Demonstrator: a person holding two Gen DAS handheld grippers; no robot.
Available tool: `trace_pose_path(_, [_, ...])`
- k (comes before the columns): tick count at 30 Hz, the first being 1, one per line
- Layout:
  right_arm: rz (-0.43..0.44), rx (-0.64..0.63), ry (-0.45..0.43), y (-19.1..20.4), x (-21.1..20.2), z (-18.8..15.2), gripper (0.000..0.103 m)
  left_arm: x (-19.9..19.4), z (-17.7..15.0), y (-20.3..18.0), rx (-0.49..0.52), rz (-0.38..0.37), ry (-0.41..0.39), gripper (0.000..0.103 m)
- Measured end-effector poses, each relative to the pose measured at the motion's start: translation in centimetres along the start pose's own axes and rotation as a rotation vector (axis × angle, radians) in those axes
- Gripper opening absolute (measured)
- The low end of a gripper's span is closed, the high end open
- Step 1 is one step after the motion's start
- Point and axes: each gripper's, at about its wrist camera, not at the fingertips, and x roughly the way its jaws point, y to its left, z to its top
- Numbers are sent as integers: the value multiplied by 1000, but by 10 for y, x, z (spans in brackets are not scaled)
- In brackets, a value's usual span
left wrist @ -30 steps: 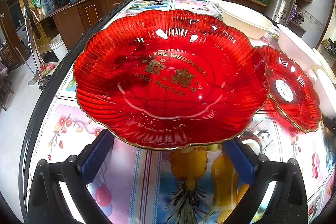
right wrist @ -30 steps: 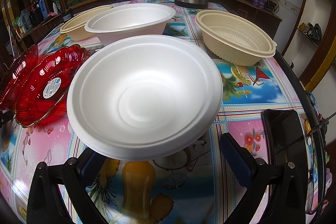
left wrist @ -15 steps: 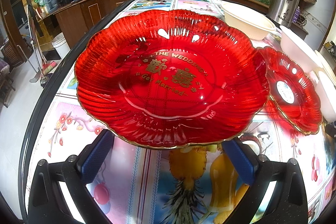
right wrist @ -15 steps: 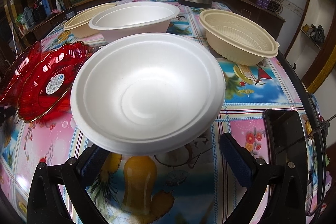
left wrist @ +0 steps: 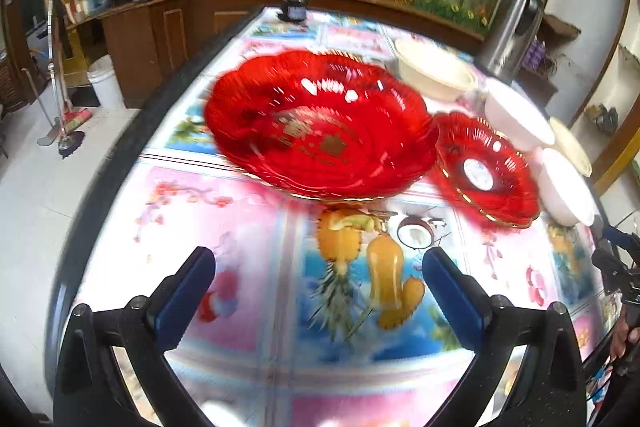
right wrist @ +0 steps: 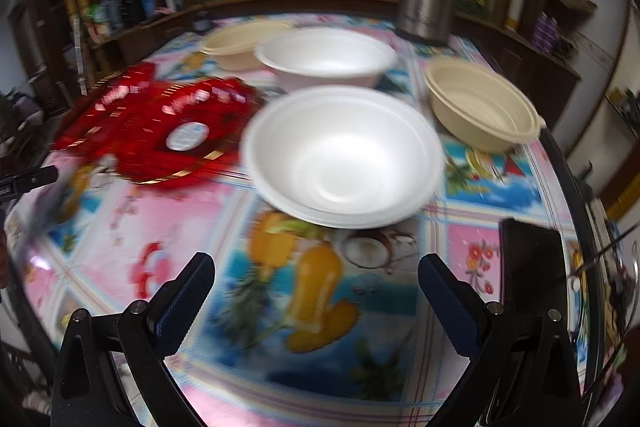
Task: Organize plates and bowls
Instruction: 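Move both tools toward the red plates, then grasp the rim of the large red 'THE WEDDING' plate with the left gripper and lift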
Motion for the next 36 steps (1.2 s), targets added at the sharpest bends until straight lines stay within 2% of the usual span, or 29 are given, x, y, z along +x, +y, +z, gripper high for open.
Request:
trace_pose_path(4, [152, -22, -41, 23, -15, 14, 103, -30, 4, 13, -46, -20, -65, 103])
trace_pose_path(7, [268, 5, -26, 33, -13, 30, 101, -41, 10, 21, -58, -29, -79, 103])
trace_pose_path(9, [328, 14, -5, 41, -9, 39, 90, -45, 15, 26, -58, -14, -73, 103])
trace_pose_path(12, [405, 17, 34, 57, -3, 56, 85, -46, 26, 30, -50, -8, -69, 101])
trace_pose_path(13, [423, 13, 37, 63, 0, 62, 85, -46, 32, 32, -48, -3, -73, 96])
trace_pose_path(14, [431, 7, 38, 68, 3, 69, 85, -46, 34, 35, -50, 6, -73, 88])
trace_pose_path(15, [430, -1, 39, 74, 6, 76, 82, -44, 41, 39, -61, 15, -64, 85])
trace_pose_path(18, [449, -16, 46, 90, 18, 98, 73, -34, 57, 51, -97, -8, -32, 82])
trace_pose_path(20, [446, -6, 70, 96, 31, 112, 64, -26, 67, 57, -111, 4, -20, 80])
trace_pose_path(21, [456, -7, 78, 100, 38, 120, 63, -20, 72, 61, -121, 4, -10, 77])
trace_pose_path(22, [453, -7, 89, 104, 46, 127, 62, -13, 77, 66, -137, 1, 7, 69])
trace_pose_path(24, [434, -5, 112, 111, 62, 139, 45, 0, 85, 75, -171, -6, 32, 57])
trace_pose_path(27, [436, 15, 160, 117, 90, 154, 35, 18, 92, 87, -219, -21, 64, 54])
trace_pose_path(29, [461, 52, 165, 115, 104, 165, 35, 28, 96, 90, -227, -24, 72, 54])
trace_pose_path(33, [437, 71, 185, 115, 126, 177, 35, 41, 99, 92, -231, -36, 89, 54])
trace_pose_path(36, [425, 70, 214, 119, 143, 182, 35, 52, 100, 98, -245, -57, 103, 44])
